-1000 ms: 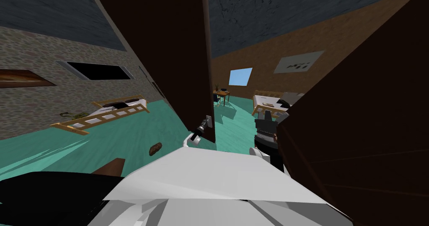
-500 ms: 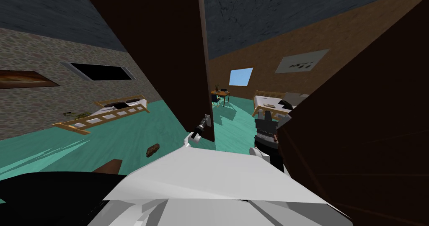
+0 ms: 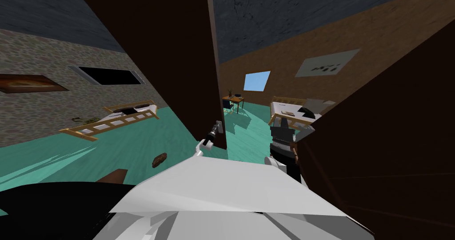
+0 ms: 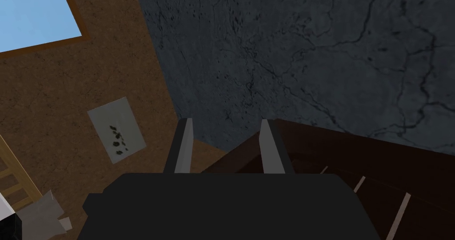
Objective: Push the door open
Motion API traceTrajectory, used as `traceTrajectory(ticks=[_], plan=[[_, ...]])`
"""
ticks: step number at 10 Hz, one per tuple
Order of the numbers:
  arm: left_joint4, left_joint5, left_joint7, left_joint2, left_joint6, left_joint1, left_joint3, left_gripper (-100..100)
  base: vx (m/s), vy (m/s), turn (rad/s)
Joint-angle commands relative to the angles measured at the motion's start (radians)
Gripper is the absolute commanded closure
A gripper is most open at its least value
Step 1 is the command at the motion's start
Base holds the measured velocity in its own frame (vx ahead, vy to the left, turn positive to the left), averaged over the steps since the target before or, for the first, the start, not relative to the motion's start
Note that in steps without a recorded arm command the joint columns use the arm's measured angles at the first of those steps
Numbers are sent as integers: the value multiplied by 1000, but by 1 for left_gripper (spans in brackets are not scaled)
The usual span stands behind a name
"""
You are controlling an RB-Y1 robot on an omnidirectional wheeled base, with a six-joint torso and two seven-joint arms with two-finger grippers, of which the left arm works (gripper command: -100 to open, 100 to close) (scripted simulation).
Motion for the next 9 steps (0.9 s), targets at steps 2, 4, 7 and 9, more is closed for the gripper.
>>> traceTrajectory(ticks=[2, 4, 7, 9], plan=[[25, 6, -8, -5, -1, -22, 43, 100, 86, -100, 38], [48, 8, -18, -20, 4, -38, 71, 100, 95, -114, 41], [73, 11, -30, -36, 9, -55, 103, 100, 132, -121, 49], [81, 11, -31, -37, 8, -54, 103, 100, 105, -71, 28]])
